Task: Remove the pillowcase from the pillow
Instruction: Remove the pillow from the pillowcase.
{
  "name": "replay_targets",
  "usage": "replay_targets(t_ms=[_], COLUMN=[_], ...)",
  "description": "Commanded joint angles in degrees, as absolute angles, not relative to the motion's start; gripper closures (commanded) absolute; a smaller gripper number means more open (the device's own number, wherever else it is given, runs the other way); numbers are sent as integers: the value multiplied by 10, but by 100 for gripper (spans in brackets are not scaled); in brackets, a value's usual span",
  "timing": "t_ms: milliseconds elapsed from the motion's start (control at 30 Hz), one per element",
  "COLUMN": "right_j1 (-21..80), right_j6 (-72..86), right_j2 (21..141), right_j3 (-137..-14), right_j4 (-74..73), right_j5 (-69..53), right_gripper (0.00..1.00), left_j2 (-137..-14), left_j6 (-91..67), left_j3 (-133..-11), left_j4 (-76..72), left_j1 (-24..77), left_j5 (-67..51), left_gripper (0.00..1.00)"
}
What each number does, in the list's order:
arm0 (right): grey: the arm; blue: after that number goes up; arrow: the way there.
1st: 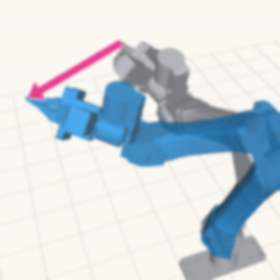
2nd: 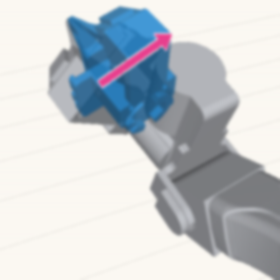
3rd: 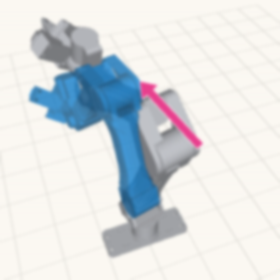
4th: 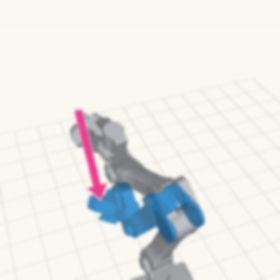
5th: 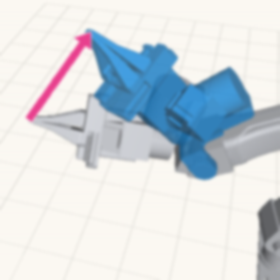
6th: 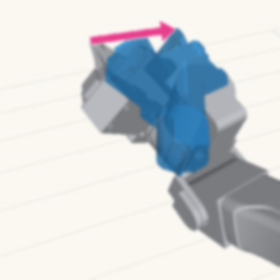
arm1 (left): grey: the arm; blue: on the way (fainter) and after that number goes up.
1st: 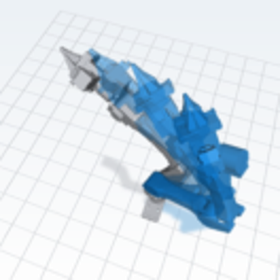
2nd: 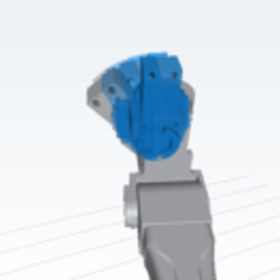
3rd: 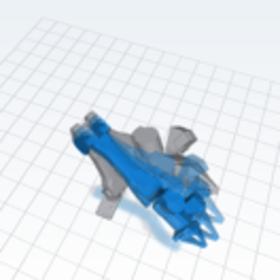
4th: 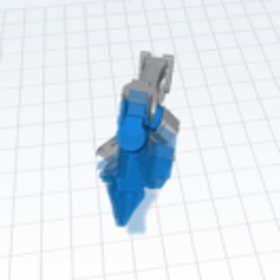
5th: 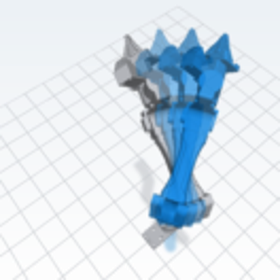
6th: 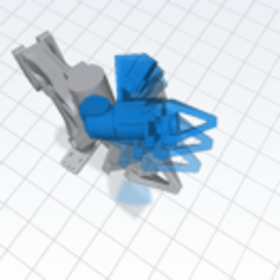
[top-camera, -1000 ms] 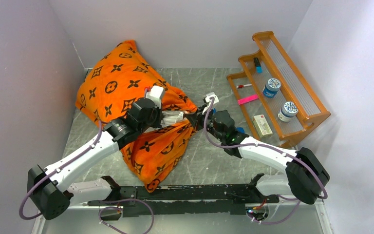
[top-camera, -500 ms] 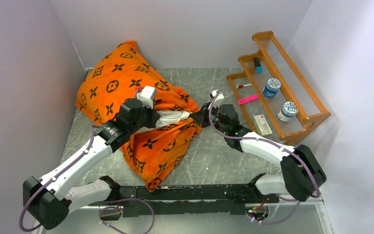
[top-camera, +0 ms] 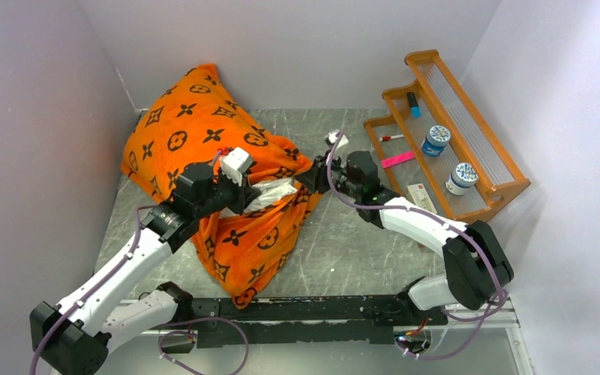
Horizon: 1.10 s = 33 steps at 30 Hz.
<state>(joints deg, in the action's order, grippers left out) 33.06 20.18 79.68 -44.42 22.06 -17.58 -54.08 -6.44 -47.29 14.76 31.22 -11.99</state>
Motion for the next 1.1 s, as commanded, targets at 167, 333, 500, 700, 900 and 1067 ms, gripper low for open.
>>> replay_targets(t_ms=[167,333,500,700,900,1067], right_j1=[319,322,324,335,332,327], right_j6=[131,130,130,122,121,110], right_j2=[822,845,891,978,1051,1097], right_j3=[-522,-563,-636,-743,-778,-800], right_j4=[235,228,197,111,50,5], right_j5=[-131,-124,-143,-131,-65,-55], right_gripper=[52,46,42,40,39,38], left_j2=[-521,-528,-515,-493,-451,-423], left_j6=[-15,-12,-7,-7,-7,-7], left_j3=[-460,-460,-455,-450,-438,-427], left_j4=[190,190,184,173,149,125], left_j1=[302,302,302,302,302,302], left_j5=[-245,-290,-322,-356,-378,-426], left_gripper=[95,95,95,95,95,95])
